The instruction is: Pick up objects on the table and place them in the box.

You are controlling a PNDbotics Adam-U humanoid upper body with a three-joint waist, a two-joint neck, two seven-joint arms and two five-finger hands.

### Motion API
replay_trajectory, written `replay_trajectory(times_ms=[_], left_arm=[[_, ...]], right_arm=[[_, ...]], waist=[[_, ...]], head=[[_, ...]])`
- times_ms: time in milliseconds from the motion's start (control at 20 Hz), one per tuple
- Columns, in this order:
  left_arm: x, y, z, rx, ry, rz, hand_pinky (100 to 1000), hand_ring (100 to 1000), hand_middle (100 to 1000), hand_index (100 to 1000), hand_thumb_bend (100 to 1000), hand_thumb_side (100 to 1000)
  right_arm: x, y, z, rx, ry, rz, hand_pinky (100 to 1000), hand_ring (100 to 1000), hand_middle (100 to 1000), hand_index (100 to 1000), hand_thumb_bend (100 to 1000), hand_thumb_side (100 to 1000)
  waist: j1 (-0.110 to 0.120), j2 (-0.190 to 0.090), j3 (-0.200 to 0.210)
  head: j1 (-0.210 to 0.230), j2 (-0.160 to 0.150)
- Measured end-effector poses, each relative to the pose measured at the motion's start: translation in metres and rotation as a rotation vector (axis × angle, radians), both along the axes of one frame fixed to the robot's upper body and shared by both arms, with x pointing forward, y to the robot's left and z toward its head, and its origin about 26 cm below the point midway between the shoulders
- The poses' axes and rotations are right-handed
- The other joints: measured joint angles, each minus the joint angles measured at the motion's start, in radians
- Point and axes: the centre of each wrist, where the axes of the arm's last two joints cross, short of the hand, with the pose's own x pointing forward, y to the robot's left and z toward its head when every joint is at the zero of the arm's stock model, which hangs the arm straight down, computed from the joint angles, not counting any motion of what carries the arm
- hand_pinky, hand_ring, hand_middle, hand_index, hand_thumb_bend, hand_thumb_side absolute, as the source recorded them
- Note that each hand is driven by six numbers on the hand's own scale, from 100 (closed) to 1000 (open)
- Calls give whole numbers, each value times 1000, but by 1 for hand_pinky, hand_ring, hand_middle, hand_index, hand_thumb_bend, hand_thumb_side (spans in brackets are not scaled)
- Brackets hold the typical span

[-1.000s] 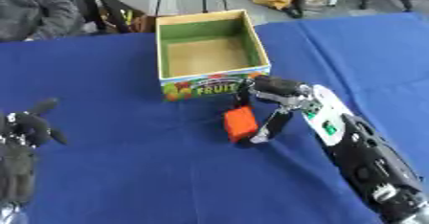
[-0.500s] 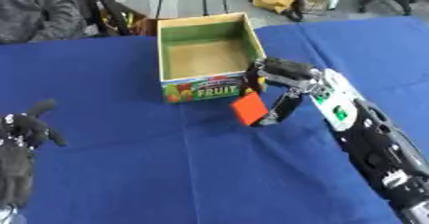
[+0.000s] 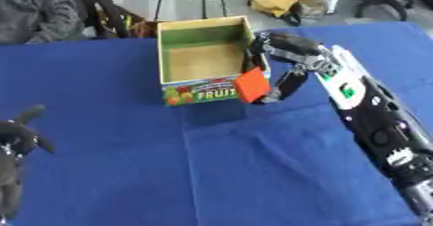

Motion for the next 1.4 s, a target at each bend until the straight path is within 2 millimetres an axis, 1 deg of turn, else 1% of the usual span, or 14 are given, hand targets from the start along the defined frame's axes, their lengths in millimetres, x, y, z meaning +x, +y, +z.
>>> replay_trajectory(times_ms=[200, 300, 400, 450, 550, 650, 800, 950, 1100, 1250, 1400], left_arm=[[1, -5, 2, 13, -6, -30, 386, 825, 308, 471, 432, 829], [2, -6, 3, 22, -7, -43, 386, 825, 308, 471, 432, 829], [3, -7, 3, 29, -8, -54, 386, 821, 308, 472, 434, 826], [4, -9, 6, 31, -16, -61, 386, 820, 308, 472, 435, 825], [5, -12, 9, 36, -25, -76, 386, 819, 309, 472, 436, 824], [6, -14, 11, 40, -31, -89, 386, 817, 310, 473, 438, 822], [7, -16, 15, 43, -45, -102, 386, 817, 311, 473, 439, 821], [7, -17, 16, 43, -49, -108, 387, 818, 312, 474, 439, 821], [7, -19, 16, 44, -48, -117, 387, 819, 313, 475, 439, 821], [7, -19, 17, 43, -47, -120, 387, 820, 313, 475, 439, 821], [7, -19, 17, 43, -47, -120, 387, 820, 313, 475, 439, 821]], right_arm=[[5, -23, -1, 40, 18, -102, 569, 391, 313, 162, 100, 100], [7, -34, -3, 59, 22, -154, 569, 391, 313, 162, 100, 100], [7, -42, -8, 71, 26, -192, 577, 401, 321, 168, 100, 100], [7, -49, -10, 76, 28, -218, 580, 404, 323, 170, 100, 100], [7, -60, -14, 85, 31, -267, 582, 407, 325, 173, 100, 100], [6, -69, -20, 96, 33, -307, 586, 414, 331, 179, 100, 100], [3, -88, -24, 109, 27, -381, 594, 426, 341, 186, 100, 100], [1, -101, -30, 125, 18, -436, 611, 453, 368, 209, 100, 100], [0, -107, -36, 140, 12, -471, 618, 464, 378, 227, 100, 100], [-1, -111, -39, 154, 4, -492, 618, 464, 379, 229, 100, 100], [1, -112, -36, 166, -11, -499, 617, 465, 380, 230, 100, 100]], waist=[[-11, -1, 59], [-16, -3, 76], [-16, -4, 83], [-16, -7, 98], [-17, -14, 142], [-18, -18, 161], [-18, -21, 195], [-22, -22, 212], [-23, -22, 228], [-23, -22, 231], [-24, -22, 230]], head=[[-33, -12], [-49, -18], [-62, -25], [-73, -28], [-100, -36], [-127, -41], [-168, -45], [-197, -52], [-217, -55], [-228, -61], [-232, -61]])
